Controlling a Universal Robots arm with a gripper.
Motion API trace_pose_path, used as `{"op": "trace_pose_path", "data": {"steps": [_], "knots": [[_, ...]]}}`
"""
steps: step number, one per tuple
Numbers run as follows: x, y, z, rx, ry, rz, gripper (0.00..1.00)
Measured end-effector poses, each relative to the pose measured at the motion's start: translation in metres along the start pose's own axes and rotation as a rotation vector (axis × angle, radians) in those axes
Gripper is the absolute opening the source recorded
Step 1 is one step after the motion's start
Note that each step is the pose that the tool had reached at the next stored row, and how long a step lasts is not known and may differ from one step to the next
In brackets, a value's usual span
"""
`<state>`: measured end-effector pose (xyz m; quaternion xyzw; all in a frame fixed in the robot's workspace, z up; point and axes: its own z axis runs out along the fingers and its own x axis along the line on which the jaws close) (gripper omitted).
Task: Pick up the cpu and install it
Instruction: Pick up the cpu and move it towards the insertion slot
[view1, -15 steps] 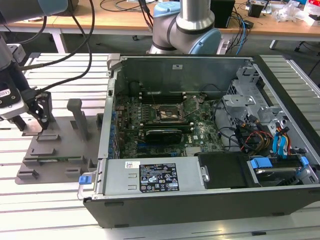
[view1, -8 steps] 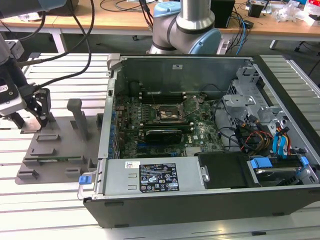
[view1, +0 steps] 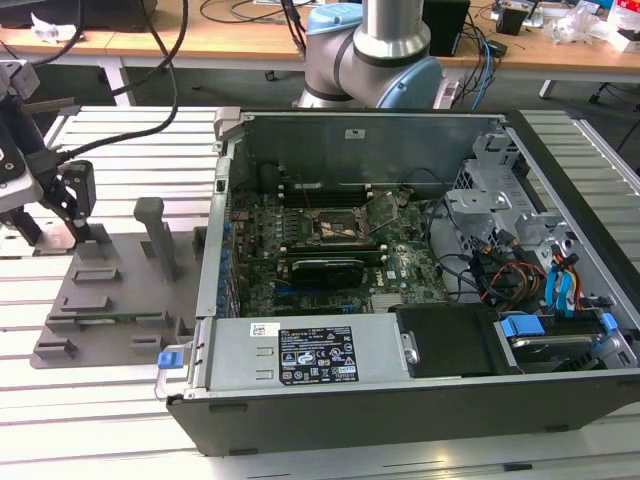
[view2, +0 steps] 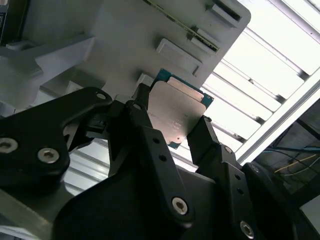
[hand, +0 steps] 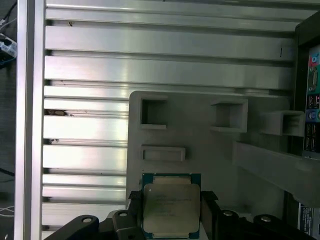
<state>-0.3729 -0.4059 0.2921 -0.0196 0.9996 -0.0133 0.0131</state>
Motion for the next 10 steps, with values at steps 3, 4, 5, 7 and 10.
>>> {"op": "trace_pose_path", "data": {"steps": [3,4,5,7,10], "knots": [[-0.0001,0.0003,-0.004,0.0,0.0,0.0,0.55],[-0.0002,0.0003,-0.0051,0.0,0.0,0.0,0.55],[-0.0002,0.0004,-0.006,0.0,0.0,0.0,0.55],[-0.0003,0.0005,-0.0084,0.0,0.0,0.0,0.55],[-0.0003,0.0006,-0.0118,0.0,0.0,0.0,0.55]]}}
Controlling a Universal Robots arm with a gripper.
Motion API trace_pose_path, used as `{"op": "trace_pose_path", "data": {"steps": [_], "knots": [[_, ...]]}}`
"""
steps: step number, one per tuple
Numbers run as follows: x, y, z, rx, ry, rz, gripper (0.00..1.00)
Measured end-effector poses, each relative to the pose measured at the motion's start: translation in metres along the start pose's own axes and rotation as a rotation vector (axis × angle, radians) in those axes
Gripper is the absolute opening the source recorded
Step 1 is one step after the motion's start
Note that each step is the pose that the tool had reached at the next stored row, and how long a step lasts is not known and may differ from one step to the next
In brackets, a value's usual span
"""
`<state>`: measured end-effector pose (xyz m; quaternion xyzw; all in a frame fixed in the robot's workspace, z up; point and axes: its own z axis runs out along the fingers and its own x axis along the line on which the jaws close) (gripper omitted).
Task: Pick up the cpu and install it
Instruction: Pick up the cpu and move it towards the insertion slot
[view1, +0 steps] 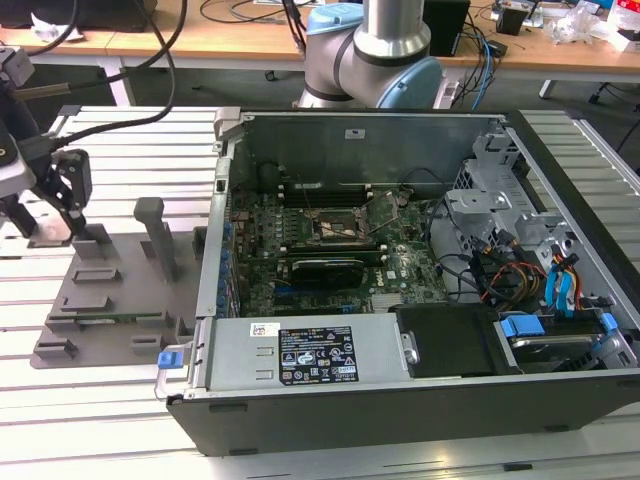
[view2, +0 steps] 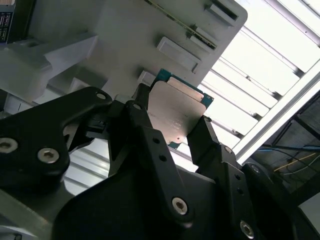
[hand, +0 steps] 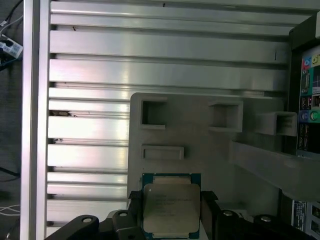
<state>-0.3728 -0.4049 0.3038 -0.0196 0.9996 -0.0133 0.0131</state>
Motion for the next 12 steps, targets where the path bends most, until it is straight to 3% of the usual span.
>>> {"op": "trace_pose_path", "data": {"steps": [12], "knots": [[-0.0006,0.0012,-0.0211,0.0001,0.0,0.0,0.55]]}}
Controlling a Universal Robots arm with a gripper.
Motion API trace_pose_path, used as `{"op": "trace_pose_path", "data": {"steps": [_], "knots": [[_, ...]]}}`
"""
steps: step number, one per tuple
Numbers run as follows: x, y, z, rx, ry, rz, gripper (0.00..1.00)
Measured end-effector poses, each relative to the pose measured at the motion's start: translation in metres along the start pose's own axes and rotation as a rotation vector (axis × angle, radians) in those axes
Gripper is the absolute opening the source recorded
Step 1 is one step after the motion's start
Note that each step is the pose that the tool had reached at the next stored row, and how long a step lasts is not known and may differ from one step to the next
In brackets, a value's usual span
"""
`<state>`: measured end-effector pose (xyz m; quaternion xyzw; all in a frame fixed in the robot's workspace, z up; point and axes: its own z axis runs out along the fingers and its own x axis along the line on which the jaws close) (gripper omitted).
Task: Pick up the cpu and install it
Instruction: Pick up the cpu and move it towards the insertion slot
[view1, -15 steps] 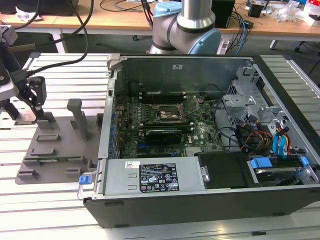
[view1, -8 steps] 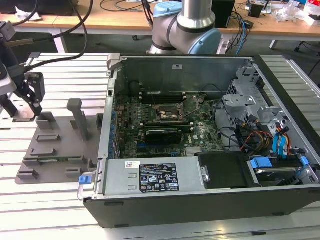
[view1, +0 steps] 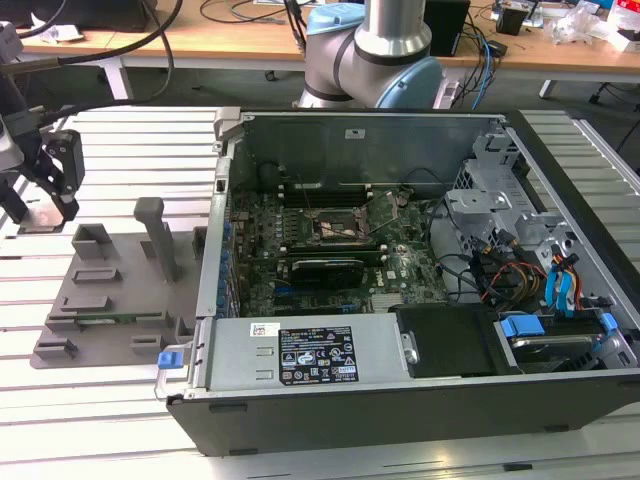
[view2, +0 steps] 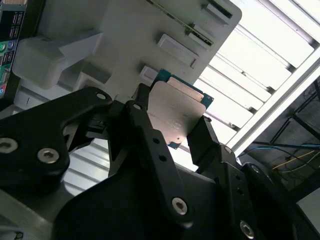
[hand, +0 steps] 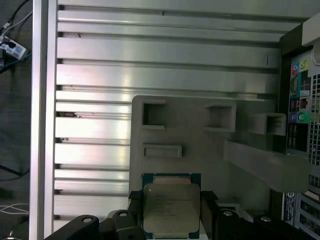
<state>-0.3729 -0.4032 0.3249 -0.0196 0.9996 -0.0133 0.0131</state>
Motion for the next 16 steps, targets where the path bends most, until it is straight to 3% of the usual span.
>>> {"op": "trace_pose_path", "data": {"steps": [4,12,16], "knots": [[-0.0003,0.0006,-0.009,0.0,0.0001,0.0,0.55],[-0.0006,0.0018,-0.0187,-0.0001,-0.0001,0.0,0.55],[-0.0009,0.0055,-0.0248,0.0,0.0001,0.0,0.55]]}}
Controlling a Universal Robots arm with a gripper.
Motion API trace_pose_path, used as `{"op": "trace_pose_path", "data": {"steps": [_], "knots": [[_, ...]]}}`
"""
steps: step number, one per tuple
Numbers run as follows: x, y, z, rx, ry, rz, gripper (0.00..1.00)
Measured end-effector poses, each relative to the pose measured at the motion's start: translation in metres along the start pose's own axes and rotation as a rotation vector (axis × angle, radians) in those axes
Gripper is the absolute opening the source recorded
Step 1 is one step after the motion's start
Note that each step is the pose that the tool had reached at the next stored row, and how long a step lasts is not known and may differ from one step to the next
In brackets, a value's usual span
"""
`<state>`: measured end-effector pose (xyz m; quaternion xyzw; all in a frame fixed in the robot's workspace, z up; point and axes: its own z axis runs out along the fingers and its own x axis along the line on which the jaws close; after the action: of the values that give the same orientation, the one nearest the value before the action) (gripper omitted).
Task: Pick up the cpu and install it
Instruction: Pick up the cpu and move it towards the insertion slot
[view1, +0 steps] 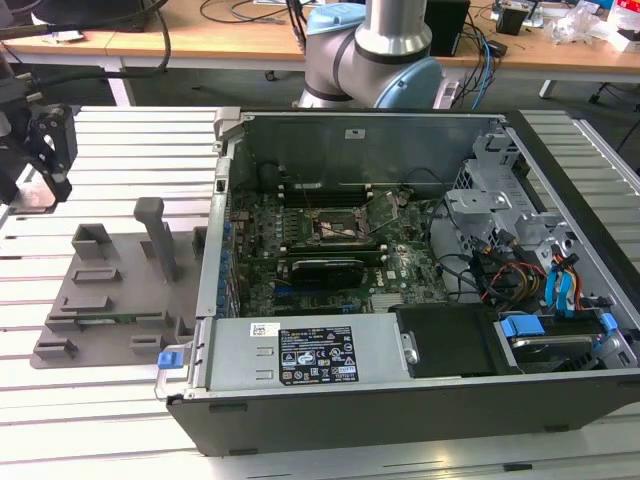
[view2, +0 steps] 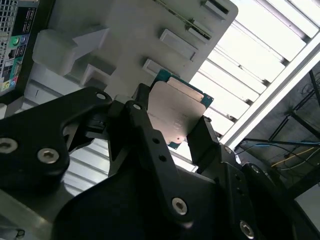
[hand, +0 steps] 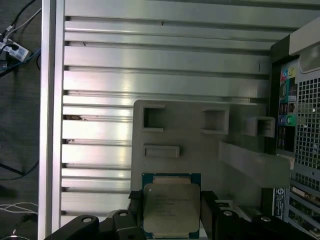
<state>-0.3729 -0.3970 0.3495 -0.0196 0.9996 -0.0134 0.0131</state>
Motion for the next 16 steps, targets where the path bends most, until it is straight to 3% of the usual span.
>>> {"op": "trace_pose_path", "data": {"steps": [2,7,16], "knots": [[-0.0002,0.0031,-0.0049,-0.0001,0.0,0.0,0.55],[-0.0012,0.0124,-0.0266,-0.0001,0.0,0.0,0.55],[-0.0031,0.0132,-0.0278,0.0003,0.0001,0.0,0.55]]}}
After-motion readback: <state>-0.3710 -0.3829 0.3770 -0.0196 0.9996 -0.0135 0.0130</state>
